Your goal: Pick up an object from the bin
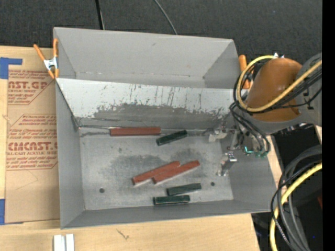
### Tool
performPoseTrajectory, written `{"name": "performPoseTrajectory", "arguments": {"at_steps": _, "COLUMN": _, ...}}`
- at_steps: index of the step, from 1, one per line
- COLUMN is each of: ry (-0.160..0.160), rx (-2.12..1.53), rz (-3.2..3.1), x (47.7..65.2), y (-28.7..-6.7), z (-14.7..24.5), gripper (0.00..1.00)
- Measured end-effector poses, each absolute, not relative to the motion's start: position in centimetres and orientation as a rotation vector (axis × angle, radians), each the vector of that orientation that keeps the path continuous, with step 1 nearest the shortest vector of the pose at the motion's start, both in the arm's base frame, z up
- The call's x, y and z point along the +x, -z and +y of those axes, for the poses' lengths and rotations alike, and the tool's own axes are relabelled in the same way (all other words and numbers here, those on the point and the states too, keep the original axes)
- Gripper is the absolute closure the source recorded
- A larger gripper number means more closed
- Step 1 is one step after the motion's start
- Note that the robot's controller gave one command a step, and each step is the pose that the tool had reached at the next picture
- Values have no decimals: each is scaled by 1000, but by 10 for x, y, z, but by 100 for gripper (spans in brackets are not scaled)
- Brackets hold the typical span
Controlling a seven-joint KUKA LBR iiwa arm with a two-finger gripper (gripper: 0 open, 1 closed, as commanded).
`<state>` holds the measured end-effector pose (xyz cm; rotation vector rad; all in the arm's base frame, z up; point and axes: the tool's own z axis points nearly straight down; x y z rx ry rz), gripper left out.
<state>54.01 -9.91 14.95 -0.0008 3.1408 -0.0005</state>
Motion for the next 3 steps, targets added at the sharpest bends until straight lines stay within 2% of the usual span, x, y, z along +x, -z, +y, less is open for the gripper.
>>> {"name": "performPoseTrajectory", "arguments": {"at_steps": 1, "ry": 4, "rx": -8, "rz": 3114, "x": 532, "y": -77, "z": -58, "gripper": 100}}
{"name": "performPoseTrajectory", "arguments": {"at_steps": 2, "ry": 4, "rx": -7, "rz": 3114, "x": 532, "y": -77, "z": -58, "gripper": 100}}
{"name": "performPoseTrajectory", "arguments": {"at_steps": 3, "ry": 1, "rx": -18, "rz": 3134, "x": 519, "y": -244, "z": -59, "gripper": 100}}
